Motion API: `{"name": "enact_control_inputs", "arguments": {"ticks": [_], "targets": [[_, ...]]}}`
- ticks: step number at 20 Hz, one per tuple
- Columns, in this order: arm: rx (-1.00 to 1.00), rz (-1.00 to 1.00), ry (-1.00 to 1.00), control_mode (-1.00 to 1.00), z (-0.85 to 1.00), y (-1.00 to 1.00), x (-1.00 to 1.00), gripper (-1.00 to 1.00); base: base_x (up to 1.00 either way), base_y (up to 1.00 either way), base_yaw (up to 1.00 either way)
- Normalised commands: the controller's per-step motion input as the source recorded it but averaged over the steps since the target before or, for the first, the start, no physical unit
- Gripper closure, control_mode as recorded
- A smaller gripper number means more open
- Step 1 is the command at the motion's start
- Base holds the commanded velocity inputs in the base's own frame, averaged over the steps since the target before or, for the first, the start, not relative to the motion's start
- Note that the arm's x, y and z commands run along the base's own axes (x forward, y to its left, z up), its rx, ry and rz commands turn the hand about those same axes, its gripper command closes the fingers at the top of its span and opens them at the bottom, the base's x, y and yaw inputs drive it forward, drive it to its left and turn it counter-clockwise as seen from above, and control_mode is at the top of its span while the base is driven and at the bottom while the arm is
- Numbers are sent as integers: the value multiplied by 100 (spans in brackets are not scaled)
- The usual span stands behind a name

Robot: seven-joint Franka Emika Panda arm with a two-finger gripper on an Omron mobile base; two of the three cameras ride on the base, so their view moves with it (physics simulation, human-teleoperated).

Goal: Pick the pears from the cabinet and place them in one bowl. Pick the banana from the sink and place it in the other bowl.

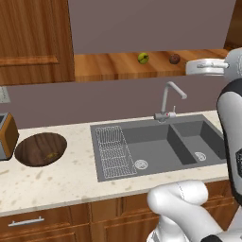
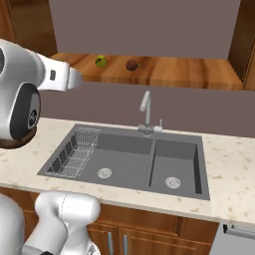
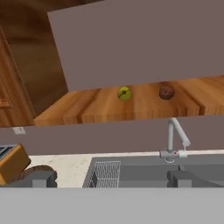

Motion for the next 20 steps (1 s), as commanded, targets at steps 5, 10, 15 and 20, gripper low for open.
{"name": "enact_control_inputs", "arguments": {"ticks": [5,10,15,20], "targets": [[-1,-2,3,-100,7,-16,58,-100,0,0,0],[0,1,-1,-100,-4,-7,9,-100,0,0,0],[-6,0,0,-100,-12,2,18,-100,0,0,0],[-5,-2,0,-100,-12,3,55,-100,0,0,0]]}}
